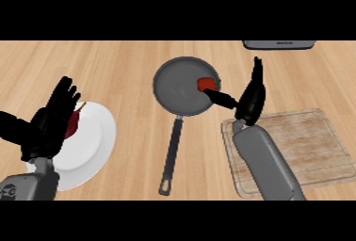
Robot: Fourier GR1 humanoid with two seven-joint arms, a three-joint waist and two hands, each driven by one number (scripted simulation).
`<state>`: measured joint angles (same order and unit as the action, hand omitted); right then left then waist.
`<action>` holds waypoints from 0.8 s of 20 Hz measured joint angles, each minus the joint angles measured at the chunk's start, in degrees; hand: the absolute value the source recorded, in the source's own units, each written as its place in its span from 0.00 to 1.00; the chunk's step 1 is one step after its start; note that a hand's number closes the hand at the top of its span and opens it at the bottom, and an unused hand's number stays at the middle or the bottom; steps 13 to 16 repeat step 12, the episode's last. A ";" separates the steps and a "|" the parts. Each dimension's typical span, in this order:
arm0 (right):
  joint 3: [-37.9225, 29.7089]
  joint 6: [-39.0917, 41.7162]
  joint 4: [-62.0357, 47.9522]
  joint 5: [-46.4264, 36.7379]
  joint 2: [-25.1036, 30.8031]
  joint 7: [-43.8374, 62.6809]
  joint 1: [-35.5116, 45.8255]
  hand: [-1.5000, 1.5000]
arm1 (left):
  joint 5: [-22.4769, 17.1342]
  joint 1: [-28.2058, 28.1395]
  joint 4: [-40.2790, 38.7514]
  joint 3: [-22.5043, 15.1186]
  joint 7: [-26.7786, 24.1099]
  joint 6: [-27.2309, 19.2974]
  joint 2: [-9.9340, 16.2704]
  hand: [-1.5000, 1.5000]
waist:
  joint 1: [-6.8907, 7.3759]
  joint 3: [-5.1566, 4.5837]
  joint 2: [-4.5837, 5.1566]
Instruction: Pick the bell pepper from the cutting board and place it in the pan
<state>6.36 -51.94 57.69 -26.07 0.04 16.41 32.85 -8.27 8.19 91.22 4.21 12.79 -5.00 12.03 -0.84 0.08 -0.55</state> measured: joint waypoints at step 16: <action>9.27 6.01 33.09 3.69 2.67 -7.71 -31.37 0.00 | 0.13 0.78 0.43 1.07 1.22 0.55 -0.16 0.50 | 0.23 -0.08 0.35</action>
